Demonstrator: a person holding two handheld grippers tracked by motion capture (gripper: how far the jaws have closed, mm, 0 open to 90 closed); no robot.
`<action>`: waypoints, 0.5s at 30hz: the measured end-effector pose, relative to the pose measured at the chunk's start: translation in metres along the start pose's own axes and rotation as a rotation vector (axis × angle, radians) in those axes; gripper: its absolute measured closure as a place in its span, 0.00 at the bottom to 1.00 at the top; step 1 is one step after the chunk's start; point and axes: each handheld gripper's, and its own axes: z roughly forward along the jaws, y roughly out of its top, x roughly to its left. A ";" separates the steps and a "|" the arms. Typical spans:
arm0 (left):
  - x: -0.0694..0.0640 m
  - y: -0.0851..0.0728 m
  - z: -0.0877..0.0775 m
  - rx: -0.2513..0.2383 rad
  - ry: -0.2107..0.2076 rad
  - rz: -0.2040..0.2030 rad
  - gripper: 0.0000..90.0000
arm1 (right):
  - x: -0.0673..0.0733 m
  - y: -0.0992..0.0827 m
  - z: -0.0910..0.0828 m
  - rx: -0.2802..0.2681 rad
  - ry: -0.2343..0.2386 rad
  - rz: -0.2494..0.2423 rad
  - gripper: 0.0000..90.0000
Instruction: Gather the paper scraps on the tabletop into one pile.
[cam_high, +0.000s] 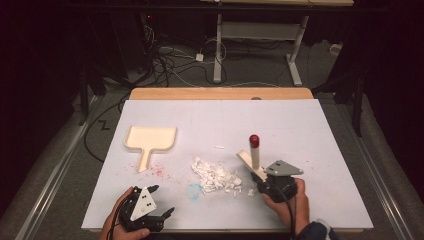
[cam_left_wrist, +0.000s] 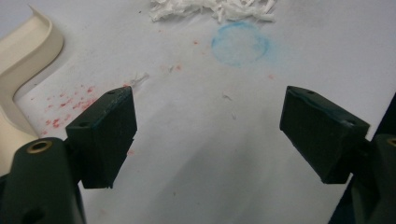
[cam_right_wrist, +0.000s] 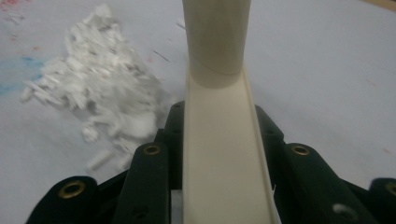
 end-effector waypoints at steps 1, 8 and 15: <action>0.000 0.001 0.001 -0.002 -0.003 0.001 0.20 | 0.015 0.006 0.009 -0.014 0.007 -0.019 0.75; -0.003 0.003 0.003 0.003 -0.010 0.014 0.20 | 0.041 0.024 0.031 -0.098 0.035 -0.006 0.75; -0.001 0.000 0.001 0.003 -0.002 0.001 0.20 | 0.018 0.036 0.009 -0.195 0.073 0.000 0.75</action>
